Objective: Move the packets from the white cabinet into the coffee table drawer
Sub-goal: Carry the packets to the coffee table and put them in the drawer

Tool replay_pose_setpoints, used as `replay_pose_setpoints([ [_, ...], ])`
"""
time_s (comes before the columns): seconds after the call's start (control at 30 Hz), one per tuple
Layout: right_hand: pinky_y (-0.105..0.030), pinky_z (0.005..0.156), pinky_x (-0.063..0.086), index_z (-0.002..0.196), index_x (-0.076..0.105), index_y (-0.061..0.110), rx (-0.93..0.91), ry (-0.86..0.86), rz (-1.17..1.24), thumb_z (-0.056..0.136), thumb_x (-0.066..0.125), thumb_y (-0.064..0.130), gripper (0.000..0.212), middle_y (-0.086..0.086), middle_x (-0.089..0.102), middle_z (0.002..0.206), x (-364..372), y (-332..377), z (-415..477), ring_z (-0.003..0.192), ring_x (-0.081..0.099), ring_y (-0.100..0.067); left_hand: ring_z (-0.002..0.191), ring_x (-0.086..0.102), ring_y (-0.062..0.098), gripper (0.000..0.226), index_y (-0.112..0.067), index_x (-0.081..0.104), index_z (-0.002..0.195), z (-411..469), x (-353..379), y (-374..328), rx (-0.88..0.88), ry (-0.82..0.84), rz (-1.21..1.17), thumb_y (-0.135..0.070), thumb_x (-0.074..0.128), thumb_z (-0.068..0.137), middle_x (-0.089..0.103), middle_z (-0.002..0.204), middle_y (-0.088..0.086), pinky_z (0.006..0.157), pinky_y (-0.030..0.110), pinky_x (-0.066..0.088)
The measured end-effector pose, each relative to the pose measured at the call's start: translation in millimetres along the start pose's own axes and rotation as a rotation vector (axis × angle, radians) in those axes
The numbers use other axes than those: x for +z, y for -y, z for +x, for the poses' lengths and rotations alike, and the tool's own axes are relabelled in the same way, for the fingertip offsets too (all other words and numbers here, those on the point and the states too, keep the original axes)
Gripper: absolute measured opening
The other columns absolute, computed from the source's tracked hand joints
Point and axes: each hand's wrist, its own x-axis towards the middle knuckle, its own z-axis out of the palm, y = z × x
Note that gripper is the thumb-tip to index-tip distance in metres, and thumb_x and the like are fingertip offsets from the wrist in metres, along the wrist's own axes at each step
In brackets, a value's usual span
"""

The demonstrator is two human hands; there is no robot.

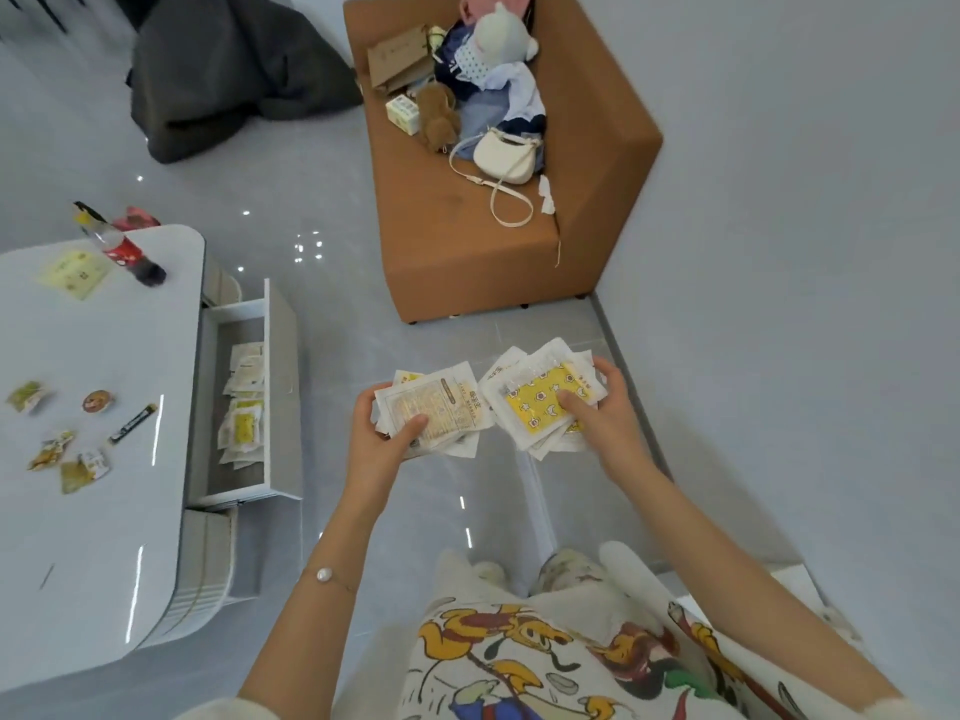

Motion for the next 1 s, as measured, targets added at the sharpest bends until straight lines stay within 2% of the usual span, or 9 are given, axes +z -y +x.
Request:
replay_pose_setpoints([
  [0.1, -0.013, 0.06, 0.051, 0.13, 0.04, 0.029, 0.001, 0.047, -0.028, 0.086, 0.068, 0.011, 0.055, 0.013, 0.059, 0.106, 30, 15, 36, 0.088, 0.065, -0.004, 0.108, 0.063, 0.024, 0.047, -0.025, 0.045, 0.118, 32, -13, -5, -0.015, -0.075, 0.004, -0.01, 0.073, 0.083, 0.06, 0.122, 0.006, 0.073, 0.031, 0.06],
  [0.23, -0.023, 0.072, 0.053, 0.124, 0.04, 0.036, 0.015, 0.108, -0.038, 0.085, 0.069, 0.014, 0.053, 0.006, 0.063, 0.108, 61, 32, 94, 0.092, 0.067, -0.01, 0.105, 0.065, 0.019, 0.047, -0.024, 0.045, 0.118, 75, -19, -13, -0.035, -0.165, -0.035, -0.008, 0.072, 0.083, 0.063, 0.115, -0.001, 0.075, 0.034, 0.059],
  [0.33, -0.018, 0.066, 0.052, 0.127, 0.039, 0.032, 0.013, 0.197, -0.061, 0.087, 0.068, 0.013, 0.053, 0.009, 0.063, 0.104, 85, 51, 143, 0.089, 0.065, -0.006, 0.102, 0.066, 0.015, 0.049, -0.022, 0.044, 0.12, 110, -19, -21, -0.039, -0.245, -0.056, -0.008, 0.072, 0.083, 0.064, 0.111, -0.006, 0.072, 0.028, 0.059],
  [0.5, -0.028, 0.077, 0.055, 0.129, 0.04, 0.025, -0.025, 0.378, -0.121, 0.085, 0.07, 0.009, 0.055, 0.0, 0.062, 0.114, 127, 84, 223, 0.097, 0.066, -0.014, 0.105, 0.065, 0.019, 0.051, -0.024, 0.043, 0.122, 159, -16, -32, -0.066, -0.394, -0.147, -0.008, 0.072, 0.083, 0.062, 0.12, 0.004, 0.071, 0.029, 0.059],
  [0.6, -0.02, 0.071, 0.054, 0.127, 0.041, 0.025, -0.04, 0.502, -0.166, 0.085, 0.069, 0.006, 0.054, -0.001, 0.059, 0.117, 156, 106, 262, 0.097, 0.064, -0.012, 0.104, 0.066, 0.021, 0.052, -0.022, 0.041, 0.124, 179, -16, -40, -0.08, -0.512, -0.214, -0.007, 0.07, 0.085, 0.061, 0.121, 0.005, 0.07, 0.029, 0.059],
  [0.67, -0.016, 0.069, 0.054, 0.126, 0.041, 0.023, -0.049, 0.578, -0.195, 0.085, 0.068, 0.005, 0.053, -0.004, 0.058, 0.12, 179, 120, 284, 0.098, 0.063, -0.013, 0.099, 0.067, 0.018, 0.047, -0.026, 0.043, 0.118, 187, -19, -44, -0.086, -0.614, -0.268, -0.005, 0.069, 0.085, 0.063, 0.114, 0.001, 0.067, 0.028, 0.059],
  [0.83, -0.03, 0.081, 0.053, 0.128, 0.042, 0.024, -0.032, 0.75, -0.263, 0.084, 0.069, 0.006, 0.055, -0.003, 0.058, 0.123, 253, 135, 323, 0.106, 0.063, -0.019, 0.09, 0.069, 0.009, 0.047, -0.025, 0.041, 0.119, 198, -46, -40, -0.133, -0.823, -0.361, -0.004, 0.067, 0.086, 0.064, 0.106, -0.008, 0.065, 0.029, 0.059],
  [1.0, -0.022, 0.077, 0.053, 0.128, 0.041, 0.022, 0.007, 0.905, -0.358, 0.085, 0.068, 0.006, 0.053, 0.004, 0.059, 0.116, 352, 134, 349, 0.098, 0.064, -0.01, 0.095, 0.068, 0.016, 0.045, -0.03, 0.044, 0.116, 217, -93, -22, -0.16, -1.028, -0.433, -0.006, 0.068, 0.086, 0.063, 0.11, -0.004, 0.071, 0.037, 0.06],
])
